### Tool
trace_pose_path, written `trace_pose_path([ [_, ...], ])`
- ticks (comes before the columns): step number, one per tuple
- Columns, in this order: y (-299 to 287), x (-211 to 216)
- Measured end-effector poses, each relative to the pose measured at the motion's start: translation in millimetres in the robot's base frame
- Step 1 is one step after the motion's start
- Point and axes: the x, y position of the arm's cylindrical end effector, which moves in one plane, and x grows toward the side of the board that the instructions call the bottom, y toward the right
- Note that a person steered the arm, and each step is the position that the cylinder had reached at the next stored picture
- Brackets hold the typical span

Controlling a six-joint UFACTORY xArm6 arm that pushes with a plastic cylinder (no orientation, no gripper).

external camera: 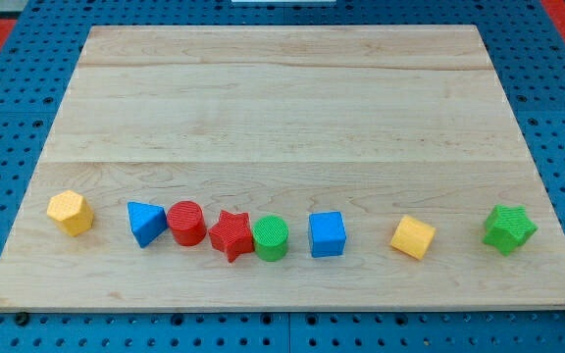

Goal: Separate red star from the green circle

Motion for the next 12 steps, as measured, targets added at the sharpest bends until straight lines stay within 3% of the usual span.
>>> trace_pose_path([
  [2, -8, 1],
  [3, -52, 2],
  [6, -304, -8],
  [8, -401, -63],
  [9, -436, -89],
  [11, -408, -60],
  [12, -463, -52],
])
